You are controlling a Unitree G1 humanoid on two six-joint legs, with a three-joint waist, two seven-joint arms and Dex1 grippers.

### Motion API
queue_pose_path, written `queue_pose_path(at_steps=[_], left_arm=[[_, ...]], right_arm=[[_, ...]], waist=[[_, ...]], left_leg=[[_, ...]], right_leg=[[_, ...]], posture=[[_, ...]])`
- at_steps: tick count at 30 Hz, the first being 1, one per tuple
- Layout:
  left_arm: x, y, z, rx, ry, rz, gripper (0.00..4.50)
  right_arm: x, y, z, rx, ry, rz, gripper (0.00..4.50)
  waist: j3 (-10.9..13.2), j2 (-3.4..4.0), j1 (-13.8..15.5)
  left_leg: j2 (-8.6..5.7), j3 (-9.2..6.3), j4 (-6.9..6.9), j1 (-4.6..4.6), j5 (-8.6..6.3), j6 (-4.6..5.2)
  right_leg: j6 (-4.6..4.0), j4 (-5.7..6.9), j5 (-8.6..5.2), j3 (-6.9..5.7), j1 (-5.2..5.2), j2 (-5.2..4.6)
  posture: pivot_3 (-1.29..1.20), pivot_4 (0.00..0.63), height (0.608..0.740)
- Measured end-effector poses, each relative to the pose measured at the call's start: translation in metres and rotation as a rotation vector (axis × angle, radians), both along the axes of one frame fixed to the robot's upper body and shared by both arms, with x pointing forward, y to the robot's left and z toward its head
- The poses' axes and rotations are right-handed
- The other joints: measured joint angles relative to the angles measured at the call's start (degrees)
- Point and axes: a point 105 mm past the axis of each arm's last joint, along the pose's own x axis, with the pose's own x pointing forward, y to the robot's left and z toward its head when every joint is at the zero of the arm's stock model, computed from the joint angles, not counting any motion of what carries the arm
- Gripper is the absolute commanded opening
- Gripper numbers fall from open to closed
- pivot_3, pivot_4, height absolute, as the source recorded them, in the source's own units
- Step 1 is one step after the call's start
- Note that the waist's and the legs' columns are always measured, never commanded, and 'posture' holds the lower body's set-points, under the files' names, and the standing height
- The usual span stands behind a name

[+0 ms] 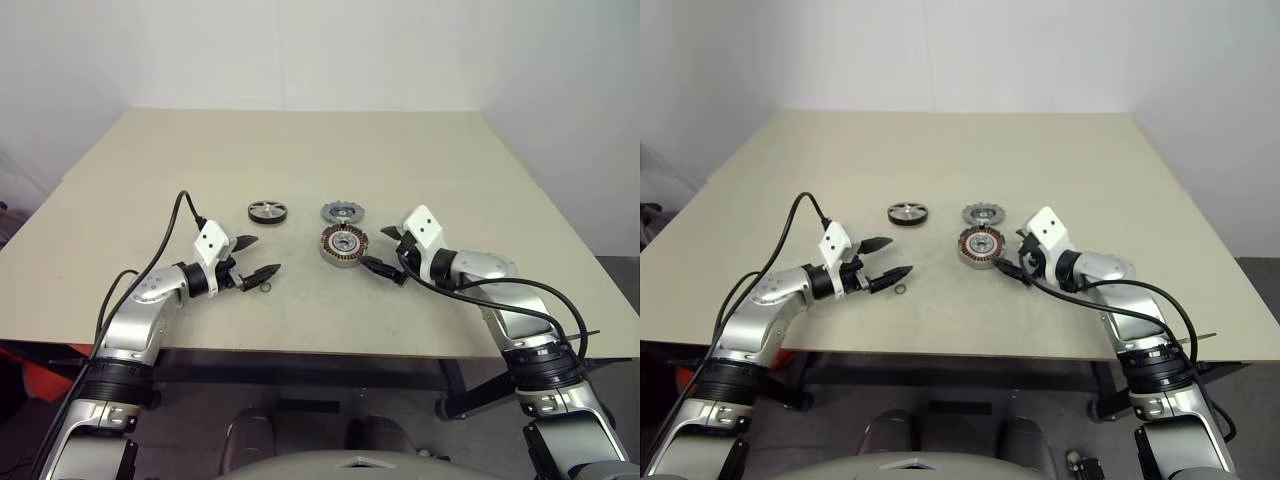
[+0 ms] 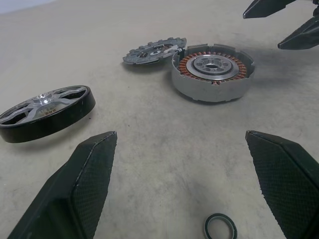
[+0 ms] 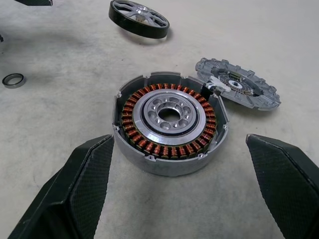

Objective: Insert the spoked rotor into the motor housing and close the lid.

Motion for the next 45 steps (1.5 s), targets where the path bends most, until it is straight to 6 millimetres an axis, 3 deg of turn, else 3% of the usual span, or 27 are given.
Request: queue_pose_path(at_steps=[13,22,31,37,45], left_arm=[[-0.005,-0.003,-0.008,0.031,0.021,-0.031,4.34],[-0.024,-0.001,-0.045,0.182,0.060,-0.064,4.34],[-0.025,0.001,-0.046,0.200,0.045,-0.060,4.34],[-0.027,-0.002,-0.050,0.164,0.061,-0.047,2.57],[-0.022,0.009,-0.052,0.137,0.087,0.033,2.57]], right_arm=[[0.001,0.000,-0.001,-0.003,-0.004,-0.014,4.36],[0.001,0.004,-0.003,-0.002,0.001,-0.009,4.36],[0.002,0.004,-0.005,-0.002,0.000,-0.020,4.36],[0.007,0.000,-0.007,-0.010,0.005,-0.040,4.36],[0.014,-0.002,-0.003,-0.013,-0.005,-0.049,4.36]], waist=[[0.00,0.00,-0.02],[-0.01,0.02,-0.05],[-0.04,0.04,-0.01],[-0.06,0.08,-0.04],[-0.06,0.08,-0.16]], left_leg=[[0.00,0.00,0.00,0.01,0.00,0.00],[0.01,0.00,0.00,0.02,0.00,0.00],[0.01,0.00,0.00,0.27,0.00,0.00],[0.01,0.01,0.00,0.37,0.01,-0.03],[0.01,0.01,0.00,0.64,0.03,-0.06]], right_leg=[[-0.01,0.00,0.00,0.00,0.00,0.00],[0.01,0.00,0.00,0.00,0.01,0.00],[0.28,0.01,-0.16,0.00,0.23,0.00],[0.29,0.09,-0.17,0.01,0.27,0.00],[0.35,0.09,-0.20,0.03,0.44,0.00]], posture=[[0.00,0.000,0.740],[0.00,0.000,0.740],[0.00,0.000,0.740],[0.00,0.000,0.740],[0.00,0.000,0.740]])
